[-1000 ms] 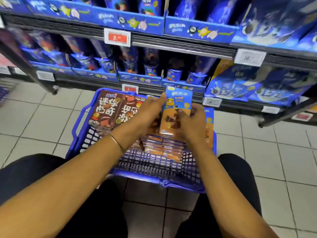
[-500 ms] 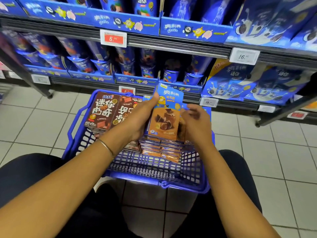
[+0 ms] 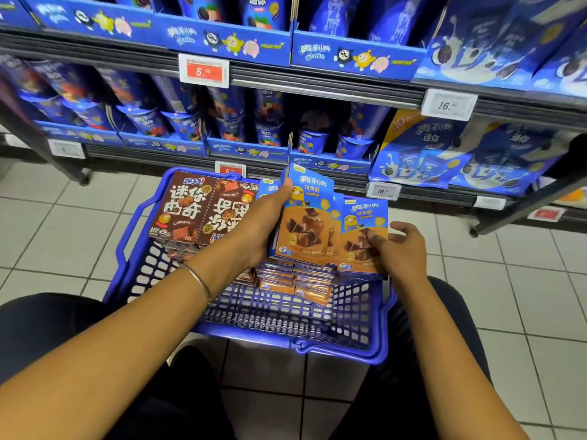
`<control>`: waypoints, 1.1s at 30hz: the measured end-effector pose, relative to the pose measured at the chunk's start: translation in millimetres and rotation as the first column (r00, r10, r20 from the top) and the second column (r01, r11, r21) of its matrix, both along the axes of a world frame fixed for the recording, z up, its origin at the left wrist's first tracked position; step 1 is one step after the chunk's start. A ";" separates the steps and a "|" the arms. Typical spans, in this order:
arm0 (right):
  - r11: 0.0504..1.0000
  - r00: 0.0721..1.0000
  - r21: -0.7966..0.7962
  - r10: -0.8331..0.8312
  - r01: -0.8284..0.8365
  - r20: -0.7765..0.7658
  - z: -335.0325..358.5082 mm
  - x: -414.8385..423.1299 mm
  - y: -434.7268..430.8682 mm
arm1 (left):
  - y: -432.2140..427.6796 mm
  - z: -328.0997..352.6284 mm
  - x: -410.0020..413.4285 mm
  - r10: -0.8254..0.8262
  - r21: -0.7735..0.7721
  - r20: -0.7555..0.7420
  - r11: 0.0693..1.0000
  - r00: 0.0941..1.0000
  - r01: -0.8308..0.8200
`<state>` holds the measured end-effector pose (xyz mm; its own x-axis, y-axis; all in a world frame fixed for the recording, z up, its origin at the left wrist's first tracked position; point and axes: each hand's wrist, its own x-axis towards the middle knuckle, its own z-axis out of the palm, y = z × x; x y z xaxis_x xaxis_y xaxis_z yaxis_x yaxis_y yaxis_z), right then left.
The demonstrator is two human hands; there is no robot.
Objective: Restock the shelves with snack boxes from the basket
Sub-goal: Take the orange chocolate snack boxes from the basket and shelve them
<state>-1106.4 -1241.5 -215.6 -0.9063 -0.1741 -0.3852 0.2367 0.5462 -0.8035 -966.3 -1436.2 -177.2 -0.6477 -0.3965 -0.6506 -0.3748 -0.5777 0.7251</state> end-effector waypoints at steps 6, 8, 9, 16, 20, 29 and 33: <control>0.974 0.988 -0.174 -0.130 0.142 0.079 8.3 -2.2 9.8 | 2.3 -1.4 -1.5 -0.012 -0.013 0.009 1.000 1.000 0.012; 0.954 0.984 -0.242 -0.163 0.176 0.073 20.0 -4.0 12.0 | 3.2 -1.5 -2.0 -0.009 -0.013 0.008 1.000 1.000 0.009; 0.939 0.982 -0.290 -0.171 0.187 0.082 26.8 -3.8 12.0 | 3.6 -1.4 -2.1 -0.012 -0.014 0.008 1.000 1.000 0.012; 0.757 0.964 -0.609 -0.105 0.237 0.244 69.9 11.8 -5.9 | 7.4 4.6 -5.2 -0.034 -0.048 0.025 0.998 0.999 0.035; 0.759 0.964 -0.621 -0.029 0.194 0.266 71.7 31.1 -23.3 | 11.0 7.5 -4.7 -0.032 -0.034 0.016 0.999 0.999 0.032; 0.766 0.961 -0.629 0.054 0.135 0.271 60.0 61.9 -49.2 | 16.2 6.4 2.3 -0.018 0.123 -0.185 0.992 0.983 0.041; 0.771 0.964 -0.627 0.072 0.109 0.256 62.0 63.5 -52.2 | 19.3 10.4 2.6 -0.078 0.071 -0.265 0.992 0.961 0.100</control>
<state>-1042.9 -1293.7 -153.6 -0.7989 -0.4432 -0.4067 0.4830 -0.0695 -0.8729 -963.7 -1416.9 -166.8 -0.8298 -0.2815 -0.4819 -0.2309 -0.6128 0.7557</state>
